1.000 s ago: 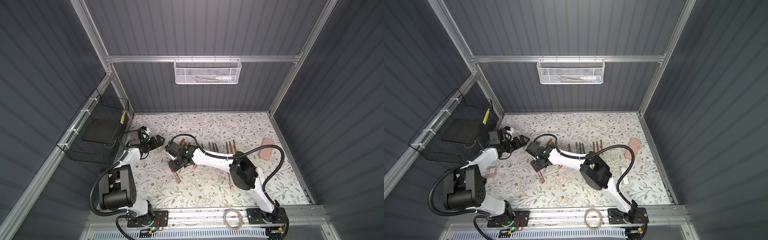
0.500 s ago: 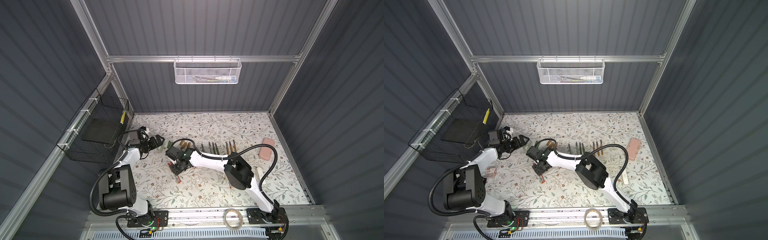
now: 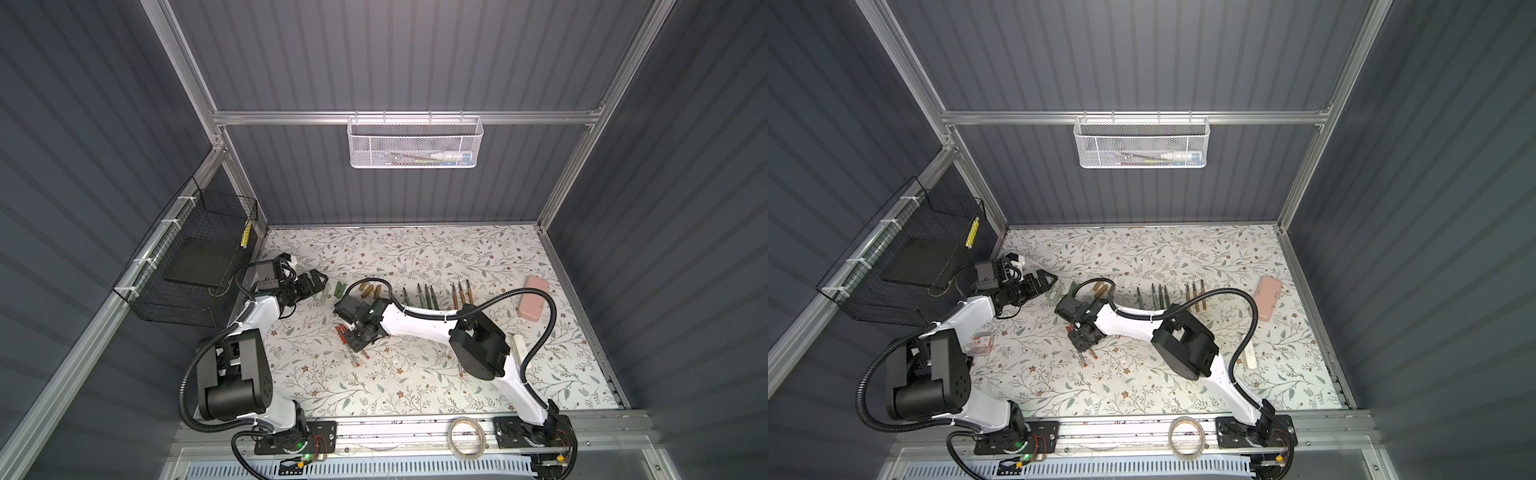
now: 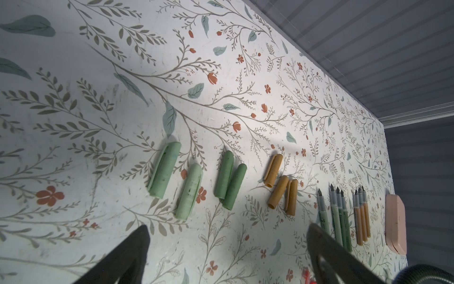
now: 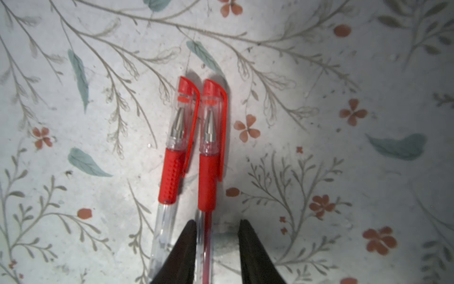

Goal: Remove pen caps from pens
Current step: Pick up the pen from the center of the table.

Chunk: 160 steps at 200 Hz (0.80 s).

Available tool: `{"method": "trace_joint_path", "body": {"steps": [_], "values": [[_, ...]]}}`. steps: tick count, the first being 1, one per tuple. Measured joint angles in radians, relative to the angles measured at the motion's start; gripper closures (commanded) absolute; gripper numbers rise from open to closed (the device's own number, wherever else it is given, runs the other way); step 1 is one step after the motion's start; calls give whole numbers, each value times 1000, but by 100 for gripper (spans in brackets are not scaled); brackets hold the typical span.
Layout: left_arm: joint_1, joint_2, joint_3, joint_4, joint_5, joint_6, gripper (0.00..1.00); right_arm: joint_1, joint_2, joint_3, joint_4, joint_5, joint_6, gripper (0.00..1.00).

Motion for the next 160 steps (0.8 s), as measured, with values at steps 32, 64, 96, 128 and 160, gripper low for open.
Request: {"method": "trace_joint_path", "body": {"steps": [32,64,96,128,160], "values": [[0,0,-1,3,6,-3,0,2,-20,-34,0,30,-1,86],[0,0,-2,12,13,-6,0,3,-33,-48,-7,48,-2,96],[0,0,-2,15,25,-7,0,1,-54,-78,2,55,0,98],[0,0,-8,39,77,-27,0,-15,-130,-147,32,54,19,98],[0,-6,-62,150,177,-122,0,-60,-269,-242,103,50,56,98]]}}
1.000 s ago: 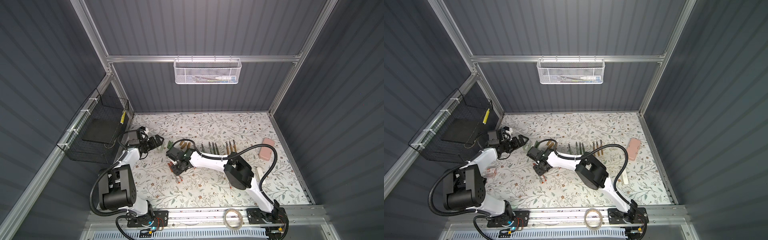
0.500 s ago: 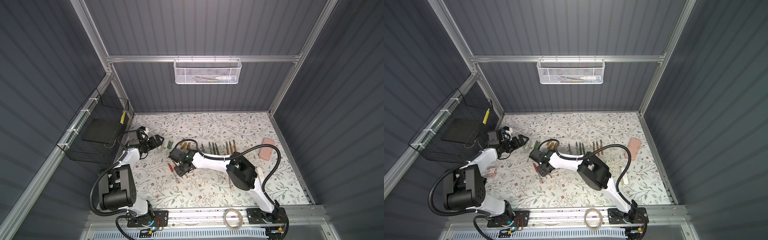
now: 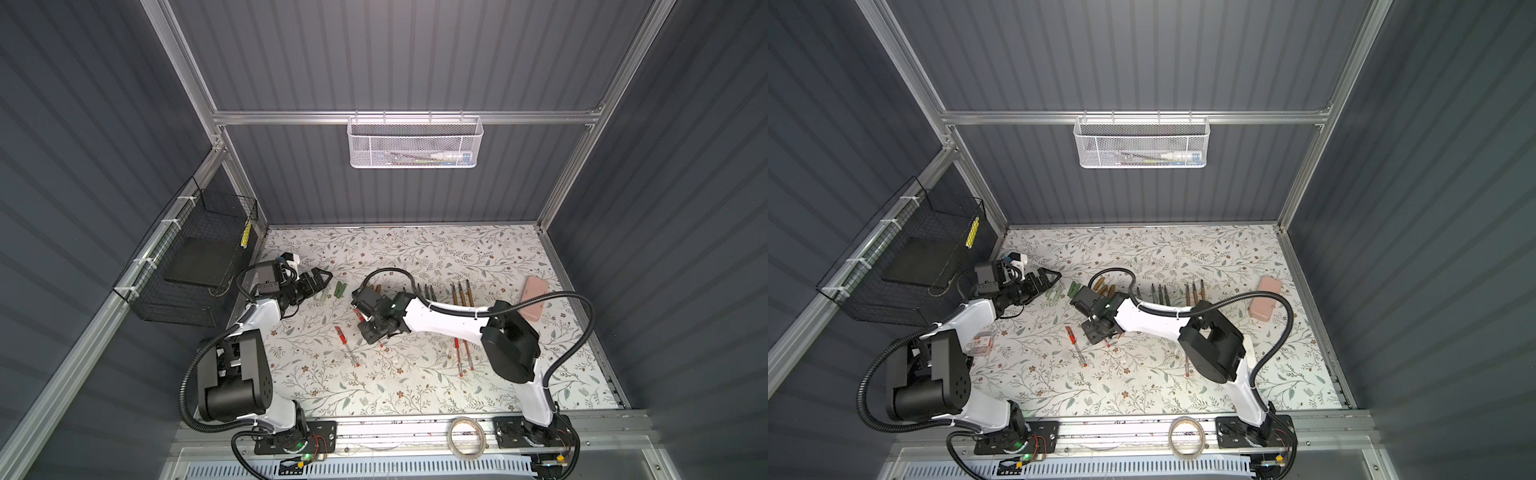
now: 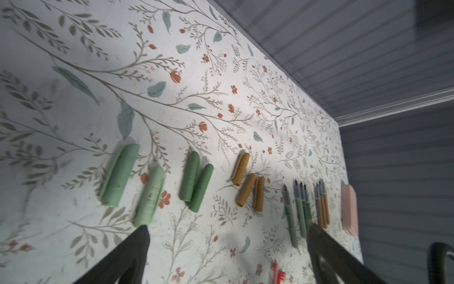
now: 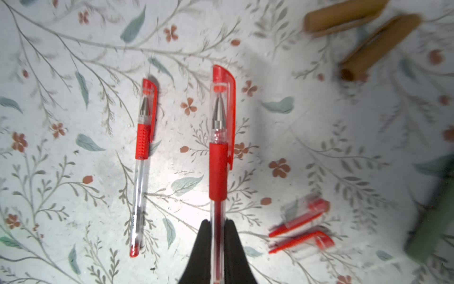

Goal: Remove pen caps from pens
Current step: Pick up the pen from the center of the table, then open the pen cap on the pen.

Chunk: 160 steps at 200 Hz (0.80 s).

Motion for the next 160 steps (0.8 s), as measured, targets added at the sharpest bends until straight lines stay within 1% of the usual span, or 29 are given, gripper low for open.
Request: {"method": "trace_joint_path", "body": {"steps": [22,41,63,84,101,120,160], "values": [[-4,0,-47,80,60,-68,0,-26,-71,-47,64,1,22,99],[-27,0,-65,135,107,-109,1,-35,-106,-74,101,2,37,98],[-77,0,-65,182,155,-130,3,-37,-111,-86,132,5,47,98],[-132,0,-66,206,177,-137,8,-37,-111,-103,148,5,56,98],[-167,3,-66,220,185,-144,16,-37,-111,-104,151,5,62,98],[-203,15,-66,232,189,-154,29,-38,-114,-110,171,3,70,98],[-233,43,-69,240,188,-169,50,-40,-118,-116,183,-4,77,98]]}}
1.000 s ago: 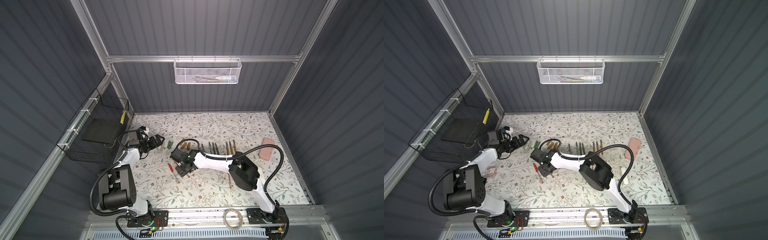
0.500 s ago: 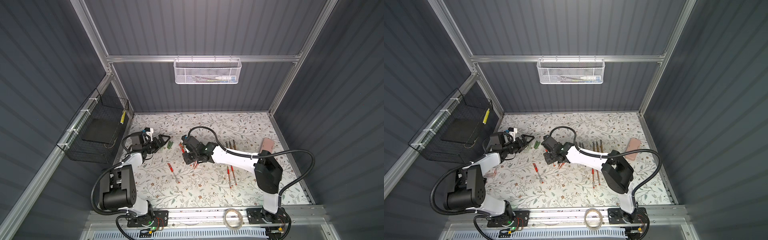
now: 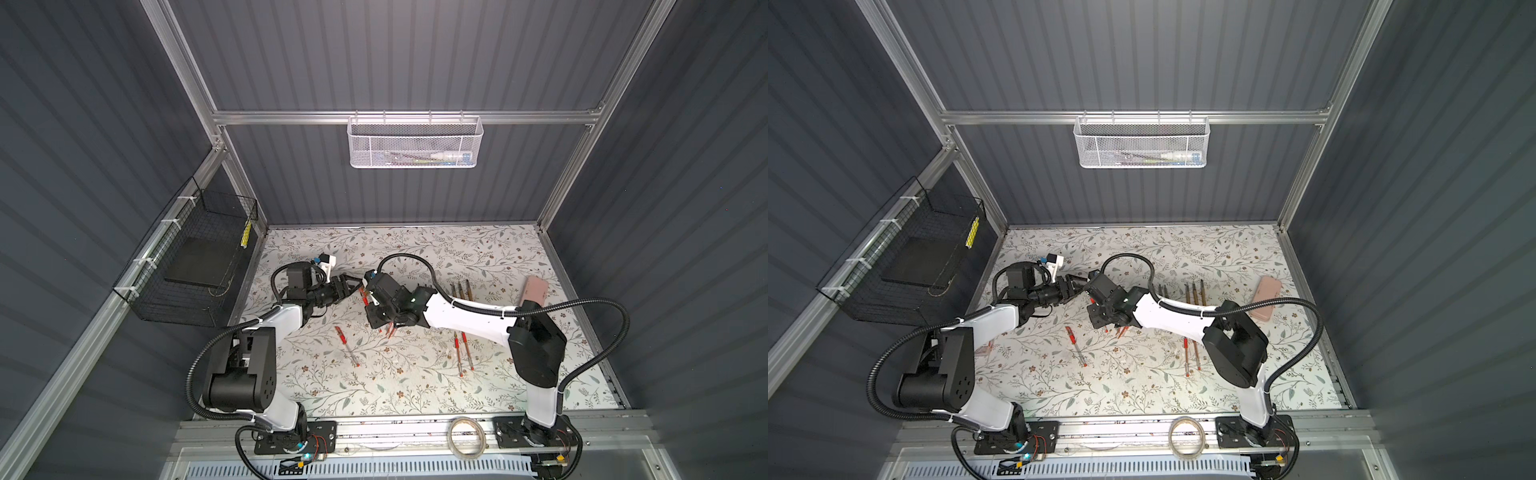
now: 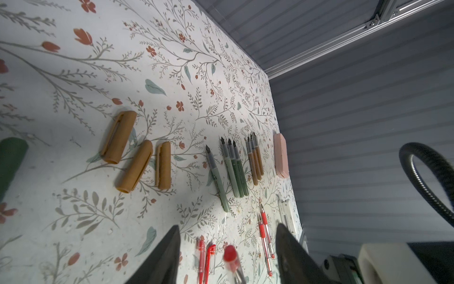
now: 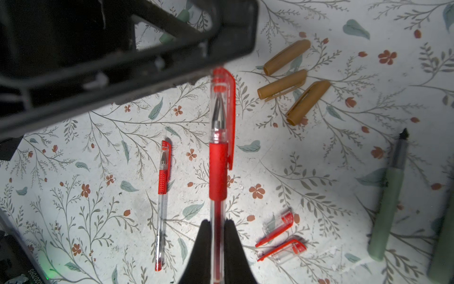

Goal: Remove pen caps from pens
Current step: Open the pen cap on the pen.

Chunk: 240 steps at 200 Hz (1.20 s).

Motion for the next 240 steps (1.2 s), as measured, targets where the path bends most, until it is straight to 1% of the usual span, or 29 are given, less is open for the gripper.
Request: {"method": "trace_joint_path", "body": {"steps": [30,49,80,93,111,133,148,153,161,172,178,189,201,216,240], "values": [[-16,2,-3,0,0,-1,51,0,-6,-4,6,0,3,98],[-24,4,-3,1,0,-1,55,-1,-6,-5,7,0,3,98],[-36,10,-3,0,0,1,67,-1,-6,-5,9,-3,2,98],[-37,10,-3,-1,-2,4,70,-2,-6,-5,11,-5,3,98],[-37,10,-3,0,-8,2,77,-3,-6,-5,16,-12,2,98],[-39,10,-3,0,-11,4,80,-3,-6,-4,17,-14,3,98],[-39,11,-3,0,-11,5,86,-5,-6,-4,21,-18,3,97],[-39,10,-3,1,-11,4,88,-6,-6,-4,21,-20,3,96],[-39,10,-3,6,-10,2,92,-6,-6,-4,20,-23,3,90],[-39,10,-2,8,-1,-3,97,-6,-6,-4,15,-24,6,75],[-41,10,-1,8,-1,-1,99,-6,-6,-4,13,-25,10,66],[-45,11,-1,-1,-8,4,100,-7,-7,-4,21,-27,3,58],[-45,11,-1,-6,-12,5,100,-9,-7,-4,32,-34,9,55],[-45,11,-1,-10,-14,7,100,-13,-6,2,24,-45,12,55],[-45,11,-1,-19,-15,8,100,-22,8,32,14,-63,12,57]]}}
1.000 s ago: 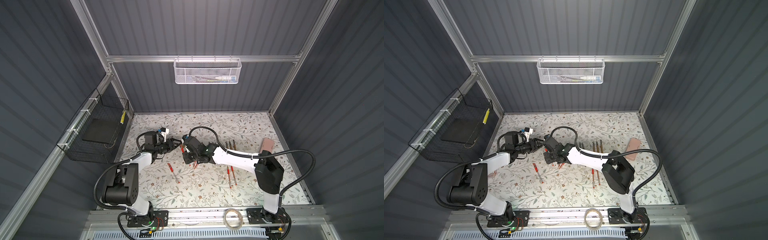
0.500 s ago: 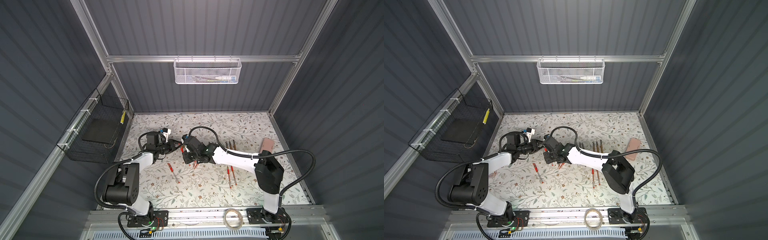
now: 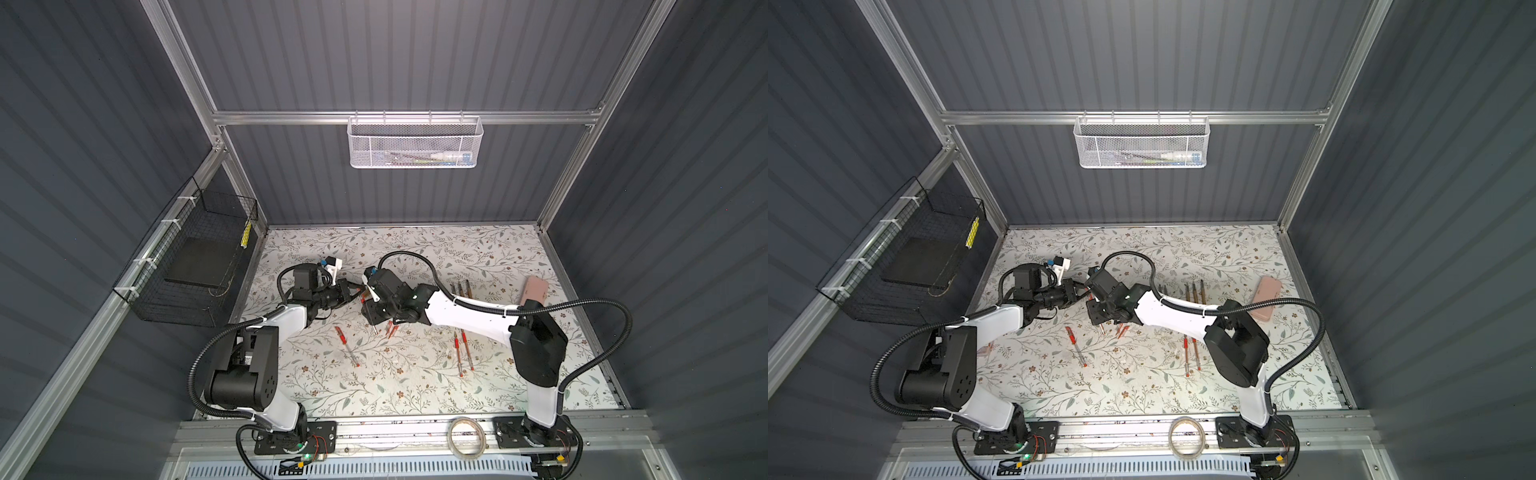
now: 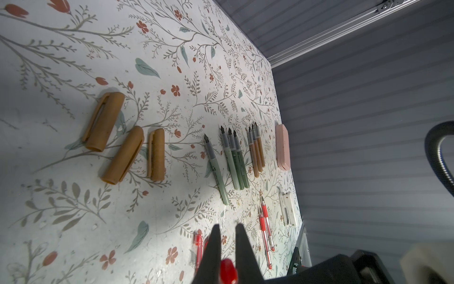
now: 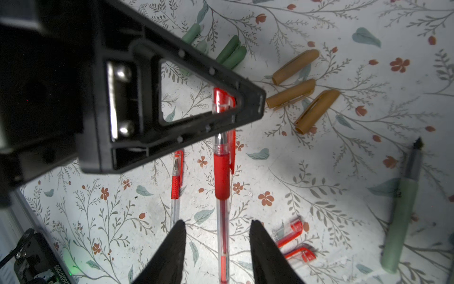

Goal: Remove pen caps from pens
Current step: Open the pen cap on the pen.

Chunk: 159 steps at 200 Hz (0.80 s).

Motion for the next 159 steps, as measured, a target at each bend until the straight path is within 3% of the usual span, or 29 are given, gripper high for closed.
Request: {"method": "trace_joint_path", "body": {"steps": [29,79,132,159], "values": [[0,0,0,0,0,3,100,-11,36,38,-7,-32,-2,63],[0,0,0,1,0,2,100,-24,111,94,-35,-70,-6,65],[0,0,0,-6,-7,4,100,-25,115,92,-54,-89,-15,100],[-9,0,2,-40,-3,11,100,-23,69,8,-9,-95,3,100]]}}
